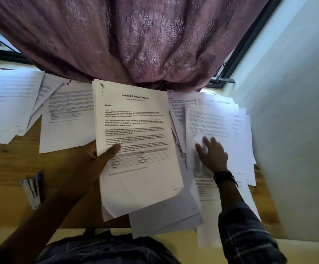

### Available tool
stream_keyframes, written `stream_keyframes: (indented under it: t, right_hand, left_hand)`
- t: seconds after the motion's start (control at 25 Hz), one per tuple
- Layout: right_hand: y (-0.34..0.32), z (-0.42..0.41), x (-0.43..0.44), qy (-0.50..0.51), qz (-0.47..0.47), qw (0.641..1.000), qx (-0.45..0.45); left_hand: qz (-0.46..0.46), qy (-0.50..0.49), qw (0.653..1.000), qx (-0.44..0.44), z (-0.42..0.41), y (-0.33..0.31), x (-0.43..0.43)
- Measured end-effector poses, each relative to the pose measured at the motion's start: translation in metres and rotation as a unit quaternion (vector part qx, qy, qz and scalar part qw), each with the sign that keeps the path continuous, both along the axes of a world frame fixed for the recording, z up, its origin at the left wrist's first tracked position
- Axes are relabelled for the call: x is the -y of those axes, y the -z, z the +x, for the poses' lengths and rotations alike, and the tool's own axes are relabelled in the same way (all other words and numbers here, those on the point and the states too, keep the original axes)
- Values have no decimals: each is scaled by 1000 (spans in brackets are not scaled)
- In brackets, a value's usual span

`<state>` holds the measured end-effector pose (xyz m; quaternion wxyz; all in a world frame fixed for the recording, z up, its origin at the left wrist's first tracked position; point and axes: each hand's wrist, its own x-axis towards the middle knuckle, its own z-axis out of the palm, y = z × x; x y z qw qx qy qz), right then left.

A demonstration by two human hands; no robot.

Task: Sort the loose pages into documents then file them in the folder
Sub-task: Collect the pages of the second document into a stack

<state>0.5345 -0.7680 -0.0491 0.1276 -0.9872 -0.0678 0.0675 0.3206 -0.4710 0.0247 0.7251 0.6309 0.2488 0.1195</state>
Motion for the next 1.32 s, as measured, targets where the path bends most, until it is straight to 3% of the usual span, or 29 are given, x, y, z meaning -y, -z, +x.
stream_keyframes:
  t: [0.12, 0.24, 0.44, 0.64, 0.8, 0.92, 1.08, 1.32]
  right_hand:
    - [-11, 20, 16, 122, 80, 988, 51]
    - [-21, 34, 45, 208, 48, 977, -21]
    - [-20, 52, 61, 210, 58, 972, -86]
    - [-24, 51, 56, 205, 27, 976, -72]
    - [-30, 50, 53, 213, 80, 970, -88]
    - [-36, 47, 53, 223, 196, 950, -94]
    - [-61, 11, 24, 171, 434, 880, -94]
    - [-113, -76, -38, 74, 587, 798, -111]
  left_hand:
    - [14, -11, 1000, 16, -4, -3, 5]
    - [18, -32, 999, 20, -12, -2, 8]
    - [20, -51, 998, 7, -22, 0, 21]
    - [-3, -67, 998, 15, -33, 2, 21]
    - [-26, -86, 996, 24, -42, 0, 13]
    - [-37, -88, 995, 25, -50, -8, 1]
    - [-82, -93, 992, 24, -64, -15, -23]
    - [-161, -66, 985, 9, -84, -16, -64]
